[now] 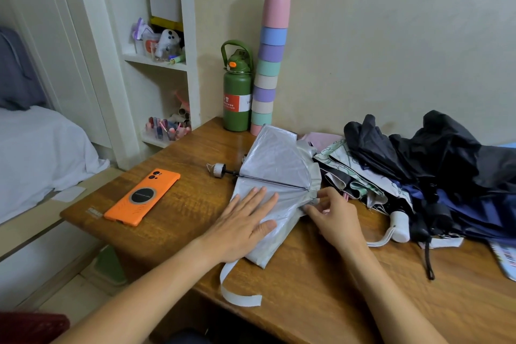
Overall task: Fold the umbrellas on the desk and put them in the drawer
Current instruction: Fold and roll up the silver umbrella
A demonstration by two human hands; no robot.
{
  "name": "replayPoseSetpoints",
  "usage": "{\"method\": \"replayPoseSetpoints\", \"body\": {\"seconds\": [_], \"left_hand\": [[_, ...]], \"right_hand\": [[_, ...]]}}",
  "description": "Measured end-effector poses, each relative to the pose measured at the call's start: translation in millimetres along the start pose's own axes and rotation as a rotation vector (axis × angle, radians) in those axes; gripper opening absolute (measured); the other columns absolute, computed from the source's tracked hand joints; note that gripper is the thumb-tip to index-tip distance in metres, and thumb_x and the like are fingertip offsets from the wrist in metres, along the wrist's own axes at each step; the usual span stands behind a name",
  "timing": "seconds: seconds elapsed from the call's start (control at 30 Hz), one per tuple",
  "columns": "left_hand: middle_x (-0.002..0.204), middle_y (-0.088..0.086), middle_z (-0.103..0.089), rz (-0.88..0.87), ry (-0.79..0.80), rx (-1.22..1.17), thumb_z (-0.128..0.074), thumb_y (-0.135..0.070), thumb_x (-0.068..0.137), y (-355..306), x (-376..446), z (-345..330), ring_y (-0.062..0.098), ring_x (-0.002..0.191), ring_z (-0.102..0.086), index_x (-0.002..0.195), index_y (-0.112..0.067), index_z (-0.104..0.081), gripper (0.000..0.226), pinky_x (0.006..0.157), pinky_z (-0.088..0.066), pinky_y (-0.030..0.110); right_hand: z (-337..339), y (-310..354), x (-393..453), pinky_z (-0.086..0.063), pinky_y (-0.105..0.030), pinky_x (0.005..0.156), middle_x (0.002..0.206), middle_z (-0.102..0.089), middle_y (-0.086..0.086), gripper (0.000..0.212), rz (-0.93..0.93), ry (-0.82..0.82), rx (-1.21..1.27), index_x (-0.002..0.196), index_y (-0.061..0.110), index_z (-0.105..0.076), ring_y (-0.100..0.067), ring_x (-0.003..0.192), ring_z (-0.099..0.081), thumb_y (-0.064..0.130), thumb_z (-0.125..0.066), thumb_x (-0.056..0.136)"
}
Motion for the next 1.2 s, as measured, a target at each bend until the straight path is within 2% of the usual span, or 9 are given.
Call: {"method": "replayPoseSetpoints", "body": {"seconds": [0.1,0.2,0.33,0.43,0.6,0.8,0.9,1.07,1.2], "left_hand": [[0.166,-0.017,0.028,0.007,-0.007,0.011,-0.001,-0.069,0.098,-1.0,1.4,0.5,-0.005,0.146,0.034,0.159,-0.045,0.017,0.068,0.126,0.015,0.036],[0.166,-0.016,0.027,0.016,-0.020,0.021,-0.001,-0.069,0.097,-1.8,4.1,0.5,-0.004,0.147,0.034,0.159,-0.044,0.016,0.069,0.127,0.014,0.038],[0.167,-0.015,0.027,0.029,-0.048,0.040,-0.002,-0.068,0.099,-2.1,8.7,0.3,-0.002,0.147,0.034,0.159,-0.044,0.018,0.067,0.127,0.013,0.039],[0.166,-0.014,0.029,0.028,-0.057,0.050,-0.003,-0.068,0.100,-3.5,10.8,-0.5,-0.002,0.147,0.035,0.158,-0.044,0.018,0.066,0.126,0.016,0.039],[0.165,-0.014,0.031,0.026,-0.076,0.086,-0.007,-0.067,0.102,-3.5,7.9,-4.3,-0.001,0.146,0.036,0.158,-0.044,0.018,0.066,0.126,0.017,0.039],[0.164,-0.014,0.033,0.021,-0.057,0.123,-0.009,-0.069,0.102,-1.0,6.0,-8.0,0.000,0.146,0.038,0.157,-0.045,0.021,0.067,0.126,0.015,0.040],[0.165,-0.015,0.031,0.032,-0.051,0.130,-0.010,-0.071,0.102,-0.4,5.7,-11.3,0.000,0.146,0.037,0.157,-0.047,0.020,0.067,0.127,0.014,0.041],[0.167,-0.012,0.026,0.053,-0.009,0.151,-0.009,-0.077,0.098,2.3,8.5,-16.1,0.002,0.148,0.034,0.159,-0.049,0.012,0.070,0.127,0.013,0.041],[0.168,-0.011,0.025,0.060,0.003,0.153,-0.009,-0.076,0.099,1.0,7.8,-15.4,0.005,0.150,0.033,0.161,-0.046,0.008,0.071,0.127,0.012,0.042]], "right_hand": [[-4.4,-2.0,7.7,-0.056,-0.034,0.062,0.074,-0.068,0.007,0.011,0.009,0.034,0.026,0.088,0.029,-0.066,-0.011,0.064,-0.065,0.030,-0.077,0.087],[-0.3,0.6,13.3,-0.052,-0.029,0.059,0.068,-0.068,0.004,0.017,0.038,-0.015,0.051,0.075,0.027,-0.065,-0.014,0.058,-0.064,0.028,-0.071,0.091],[1.4,1.3,18.4,-0.056,-0.035,0.061,0.067,-0.068,0.003,0.018,0.043,-0.064,0.089,0.074,0.028,-0.066,-0.016,0.055,-0.065,0.026,-0.066,0.092],[4.9,-2.7,25.0,-0.056,-0.036,0.063,0.065,-0.068,0.006,0.017,0.020,-0.137,0.070,0.074,0.027,-0.066,-0.013,0.060,-0.065,0.025,-0.065,0.091],[4.0,-4.5,28.7,-0.043,-0.026,0.057,0.069,-0.065,0.009,0.013,0.016,-0.160,0.013,0.080,0.022,-0.069,-0.008,0.065,-0.061,0.019,-0.066,0.093],[2.8,-6.5,29.1,-0.050,-0.033,0.062,0.069,-0.064,0.009,0.012,0.014,-0.184,-0.024,0.082,0.024,-0.069,-0.009,0.065,-0.061,0.018,-0.066,0.091],[5.0,-3.8,28.1,-0.050,-0.032,0.063,0.075,-0.064,0.010,0.011,0.036,-0.186,-0.016,0.089,0.023,-0.069,-0.007,0.068,-0.060,0.013,-0.065,0.090],[15.5,14.2,25.2,-0.048,-0.026,0.075,0.103,-0.066,0.009,0.037,0.113,-0.262,0.150,0.116,0.020,-0.064,-0.005,0.087,-0.061,0.005,-0.058,0.083],[9.7,44.2,40.5,-0.045,-0.025,0.085,0.123,-0.062,0.007,0.043,0.196,-0.117,0.088,0.133,0.016,-0.060,-0.010,0.106,-0.060,0.013,-0.060,0.089]]}}
Point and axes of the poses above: each hand's wrist, its own x-axis towards the middle knuckle, its own z-axis out of the back of the hand, y = z × x, the point moved 7 cm from there along x, towards the middle knuckle
